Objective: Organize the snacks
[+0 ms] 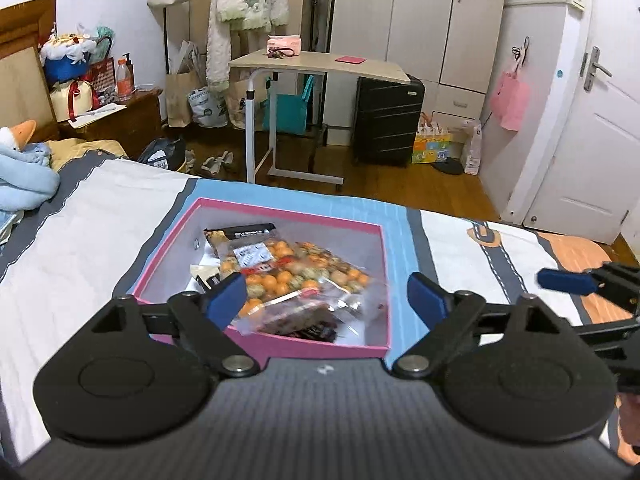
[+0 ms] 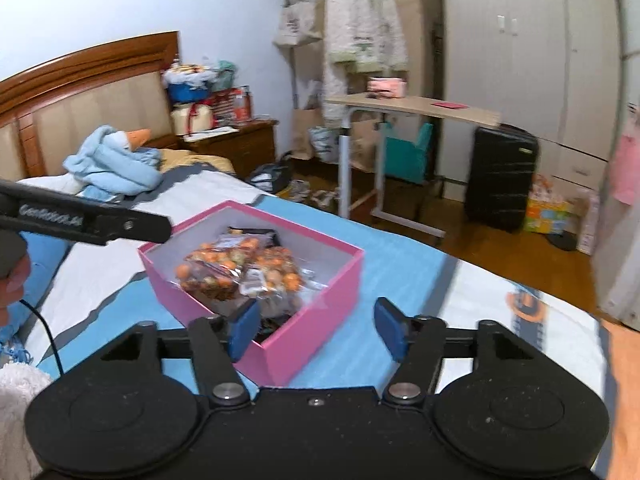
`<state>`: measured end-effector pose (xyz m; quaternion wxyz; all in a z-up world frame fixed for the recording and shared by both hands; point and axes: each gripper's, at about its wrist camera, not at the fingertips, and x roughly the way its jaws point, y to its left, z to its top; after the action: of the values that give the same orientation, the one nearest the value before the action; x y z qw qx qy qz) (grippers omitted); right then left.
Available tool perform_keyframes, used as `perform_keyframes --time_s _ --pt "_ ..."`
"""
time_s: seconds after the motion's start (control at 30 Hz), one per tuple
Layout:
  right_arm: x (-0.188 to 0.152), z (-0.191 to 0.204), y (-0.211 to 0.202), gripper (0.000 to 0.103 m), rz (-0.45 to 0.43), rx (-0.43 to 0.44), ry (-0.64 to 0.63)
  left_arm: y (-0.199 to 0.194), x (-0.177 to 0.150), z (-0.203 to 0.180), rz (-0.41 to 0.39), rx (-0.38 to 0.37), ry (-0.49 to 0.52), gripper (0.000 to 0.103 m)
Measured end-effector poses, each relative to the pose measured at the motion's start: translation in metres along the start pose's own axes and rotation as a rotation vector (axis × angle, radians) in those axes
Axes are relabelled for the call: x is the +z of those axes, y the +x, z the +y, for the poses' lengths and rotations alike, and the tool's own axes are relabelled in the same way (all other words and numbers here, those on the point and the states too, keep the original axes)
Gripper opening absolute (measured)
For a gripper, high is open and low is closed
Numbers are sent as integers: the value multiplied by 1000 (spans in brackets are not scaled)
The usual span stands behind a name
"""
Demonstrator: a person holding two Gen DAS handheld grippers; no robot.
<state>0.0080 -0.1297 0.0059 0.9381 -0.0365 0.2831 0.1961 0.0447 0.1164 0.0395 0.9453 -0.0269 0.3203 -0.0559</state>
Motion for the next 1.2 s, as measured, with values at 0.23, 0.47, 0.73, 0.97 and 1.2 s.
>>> perform_keyframes --time_s 0.23,0.47,0.73,0.97,1.2 --pt "-18 -9 -37 83 5 -105 22 -14 -17 -29 9 -3 44 100" --pt "-33 -9 -50 99 31 -183 73 -11 -34 -48 32 17 103 103" --pt "-48 -6 -52 100 101 -218 118 -8 -42 -51 64 -12 87 103" --pt "-55 1 -53 101 144 -254 149 -6 -51 -50 85 3 93 103" --pt "-56 1 -55 101 180 -298 188 -7 -56 -53 85 17 113 103"
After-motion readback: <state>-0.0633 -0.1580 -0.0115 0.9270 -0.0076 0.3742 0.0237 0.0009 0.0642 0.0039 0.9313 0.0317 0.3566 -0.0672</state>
